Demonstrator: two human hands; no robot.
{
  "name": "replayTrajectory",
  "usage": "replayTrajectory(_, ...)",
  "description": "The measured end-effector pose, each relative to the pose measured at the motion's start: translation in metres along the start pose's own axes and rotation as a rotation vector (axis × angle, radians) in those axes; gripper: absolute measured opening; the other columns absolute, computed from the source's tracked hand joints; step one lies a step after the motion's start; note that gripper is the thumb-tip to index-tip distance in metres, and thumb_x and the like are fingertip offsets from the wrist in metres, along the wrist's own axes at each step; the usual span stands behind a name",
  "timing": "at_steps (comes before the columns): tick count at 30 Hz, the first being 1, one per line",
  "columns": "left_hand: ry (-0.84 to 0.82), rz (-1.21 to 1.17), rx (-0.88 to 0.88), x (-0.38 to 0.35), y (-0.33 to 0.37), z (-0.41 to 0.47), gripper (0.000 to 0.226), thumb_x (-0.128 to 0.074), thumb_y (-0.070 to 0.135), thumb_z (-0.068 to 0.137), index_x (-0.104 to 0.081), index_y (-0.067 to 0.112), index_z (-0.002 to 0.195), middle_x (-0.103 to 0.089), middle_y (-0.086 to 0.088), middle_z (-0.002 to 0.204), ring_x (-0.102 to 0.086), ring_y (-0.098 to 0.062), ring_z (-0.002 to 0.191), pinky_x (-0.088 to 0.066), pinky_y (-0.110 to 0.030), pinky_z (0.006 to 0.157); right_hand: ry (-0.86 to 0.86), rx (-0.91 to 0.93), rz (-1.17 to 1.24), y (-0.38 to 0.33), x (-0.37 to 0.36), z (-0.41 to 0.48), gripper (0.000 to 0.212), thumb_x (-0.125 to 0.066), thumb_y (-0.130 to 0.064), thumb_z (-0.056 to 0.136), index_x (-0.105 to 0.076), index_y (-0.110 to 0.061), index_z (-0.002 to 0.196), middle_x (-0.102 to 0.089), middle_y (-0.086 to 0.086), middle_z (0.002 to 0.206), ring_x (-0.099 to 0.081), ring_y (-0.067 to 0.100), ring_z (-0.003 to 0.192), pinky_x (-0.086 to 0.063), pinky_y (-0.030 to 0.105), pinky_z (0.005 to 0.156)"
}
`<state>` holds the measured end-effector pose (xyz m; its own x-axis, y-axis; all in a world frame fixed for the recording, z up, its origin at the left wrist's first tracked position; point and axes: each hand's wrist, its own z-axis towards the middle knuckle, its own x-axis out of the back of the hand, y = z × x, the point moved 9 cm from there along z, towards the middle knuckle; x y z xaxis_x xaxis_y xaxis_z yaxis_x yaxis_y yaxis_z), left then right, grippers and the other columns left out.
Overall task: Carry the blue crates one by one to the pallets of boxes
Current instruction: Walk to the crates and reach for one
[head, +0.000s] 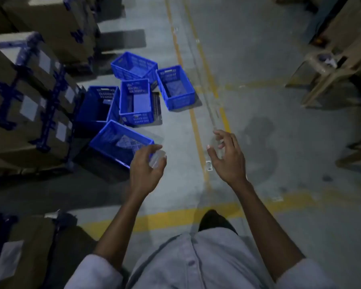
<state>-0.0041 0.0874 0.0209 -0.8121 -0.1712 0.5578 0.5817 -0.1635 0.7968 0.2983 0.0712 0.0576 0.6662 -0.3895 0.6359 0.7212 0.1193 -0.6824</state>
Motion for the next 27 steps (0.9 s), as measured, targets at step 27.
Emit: replayTrajectory(27, 0.063, -0.198, 0.502, -0.211, -0.097, 0.35, 0.016, -0.084, 0.025, 0.104, -0.082, 0.028, 0.119, -0.081, 0.004, 0.118, -0.075, -0.012, 0.099, -0.058, -0.023, 0.078, -0.351, -0.131, 0.145, 0.214, -0.179, 0.406, 0.051, -0.075, -0.035, 0.103, -0.054, -0.032, 0.149, -0.058, -0.01, 0.13, -0.063, 0.015, 0.1, -0.06, 0.049, 0.086)
